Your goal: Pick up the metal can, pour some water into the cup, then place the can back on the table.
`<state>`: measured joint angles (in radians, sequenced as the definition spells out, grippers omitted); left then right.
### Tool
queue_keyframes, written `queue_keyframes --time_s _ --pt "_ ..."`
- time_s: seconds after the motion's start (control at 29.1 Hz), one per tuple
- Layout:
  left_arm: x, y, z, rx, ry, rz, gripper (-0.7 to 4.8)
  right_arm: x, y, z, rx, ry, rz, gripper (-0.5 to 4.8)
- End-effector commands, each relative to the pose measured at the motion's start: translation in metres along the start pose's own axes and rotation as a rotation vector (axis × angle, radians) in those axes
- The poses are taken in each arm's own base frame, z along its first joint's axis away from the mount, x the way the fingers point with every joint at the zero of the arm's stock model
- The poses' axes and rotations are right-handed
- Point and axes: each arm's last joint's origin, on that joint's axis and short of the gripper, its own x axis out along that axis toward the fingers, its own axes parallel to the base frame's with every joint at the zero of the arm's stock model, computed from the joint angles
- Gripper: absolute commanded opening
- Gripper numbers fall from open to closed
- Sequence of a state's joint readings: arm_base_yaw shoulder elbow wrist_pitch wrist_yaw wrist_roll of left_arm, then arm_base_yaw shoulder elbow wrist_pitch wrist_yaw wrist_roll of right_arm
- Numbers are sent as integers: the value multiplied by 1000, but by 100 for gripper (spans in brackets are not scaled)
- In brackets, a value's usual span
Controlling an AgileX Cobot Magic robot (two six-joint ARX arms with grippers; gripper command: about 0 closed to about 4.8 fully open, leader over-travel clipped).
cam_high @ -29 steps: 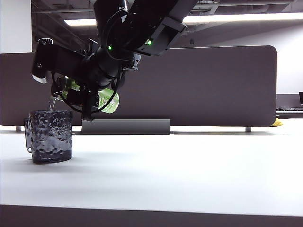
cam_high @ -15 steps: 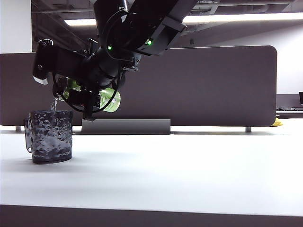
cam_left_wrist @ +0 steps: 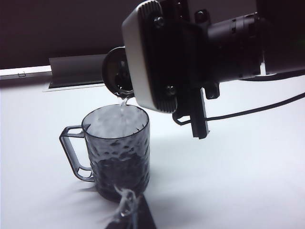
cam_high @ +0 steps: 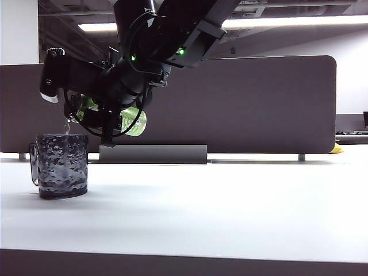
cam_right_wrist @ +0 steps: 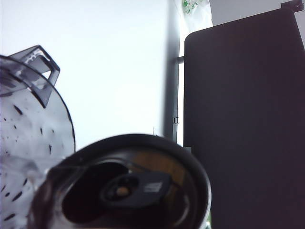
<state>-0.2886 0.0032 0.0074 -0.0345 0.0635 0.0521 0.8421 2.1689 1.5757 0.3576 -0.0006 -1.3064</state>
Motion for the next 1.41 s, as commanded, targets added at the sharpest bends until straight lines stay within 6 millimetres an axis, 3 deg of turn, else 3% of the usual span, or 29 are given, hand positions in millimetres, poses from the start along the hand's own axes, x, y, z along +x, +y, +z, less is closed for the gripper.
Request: queue_keyframes --time_s 0.03,1.41 --pt "0 0 2 1 -14 -5 -5 -2 -11 4 -7 -16 -61 229" --pt "0 0 2 1 -14 -5 -5 -2 -13 5 -3 -18 -82 229"
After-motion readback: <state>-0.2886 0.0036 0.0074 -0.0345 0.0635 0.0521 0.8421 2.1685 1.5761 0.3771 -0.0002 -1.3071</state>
